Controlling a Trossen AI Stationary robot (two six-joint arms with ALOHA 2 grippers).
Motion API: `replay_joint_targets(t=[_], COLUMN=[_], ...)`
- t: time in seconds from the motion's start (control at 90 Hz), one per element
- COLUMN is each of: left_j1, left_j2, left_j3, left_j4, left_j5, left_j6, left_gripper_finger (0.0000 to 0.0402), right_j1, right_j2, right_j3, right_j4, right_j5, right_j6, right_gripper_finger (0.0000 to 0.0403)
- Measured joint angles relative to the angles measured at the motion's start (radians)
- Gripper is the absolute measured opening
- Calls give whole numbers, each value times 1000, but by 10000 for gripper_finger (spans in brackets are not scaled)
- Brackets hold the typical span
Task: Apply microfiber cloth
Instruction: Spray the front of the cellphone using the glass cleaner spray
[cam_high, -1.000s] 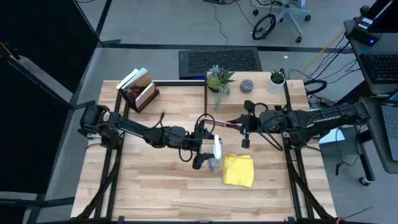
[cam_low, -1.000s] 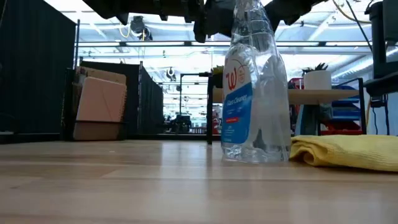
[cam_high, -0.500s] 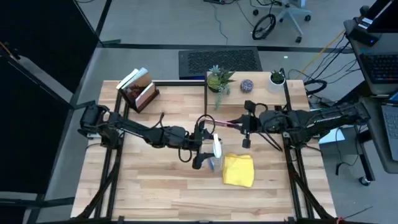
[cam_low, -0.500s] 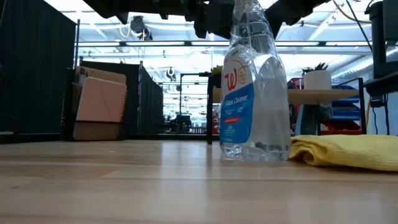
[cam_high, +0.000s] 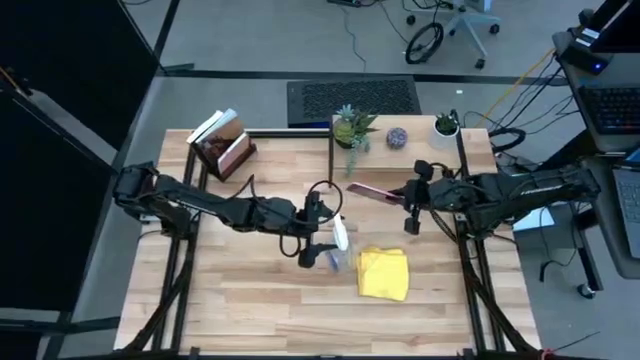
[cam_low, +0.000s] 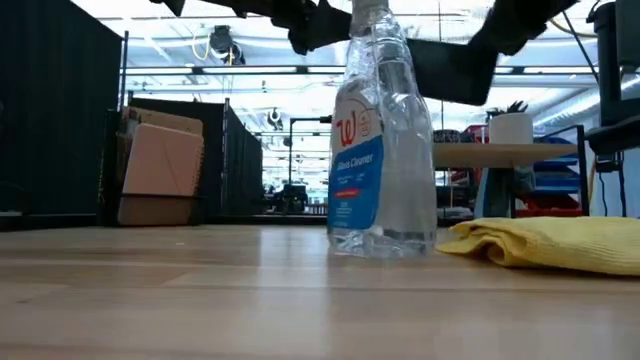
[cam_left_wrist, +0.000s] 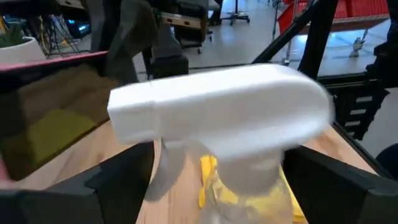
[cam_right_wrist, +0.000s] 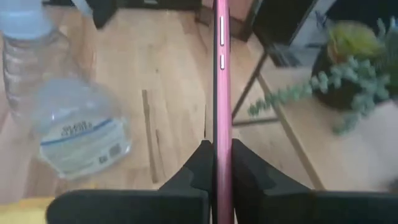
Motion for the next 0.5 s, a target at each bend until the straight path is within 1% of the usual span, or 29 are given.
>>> replay_joint_targets(t=[0.156,0.289,0.433,0.5], left_j1=[-2,8,8,8], left_j2=[-3,-27,-74,-107], left_j3=[0,0,1,1], left_j4=[-1,-37,-65,-114], left_j5=[11,11,9,-6], left_j6=[1,1,3,1], left_gripper_finger=[338,338,338,338], right_j1=[0,0,0,0], right_j2=[0,0,0,0], right_j3=[0,0,0,0], right_j4=[-48,-89,-109,-111], right_j5=[-5,-5,-5,-9], right_j6=[30,51,62,63], right_gripper_finger=[11,11,11,11])
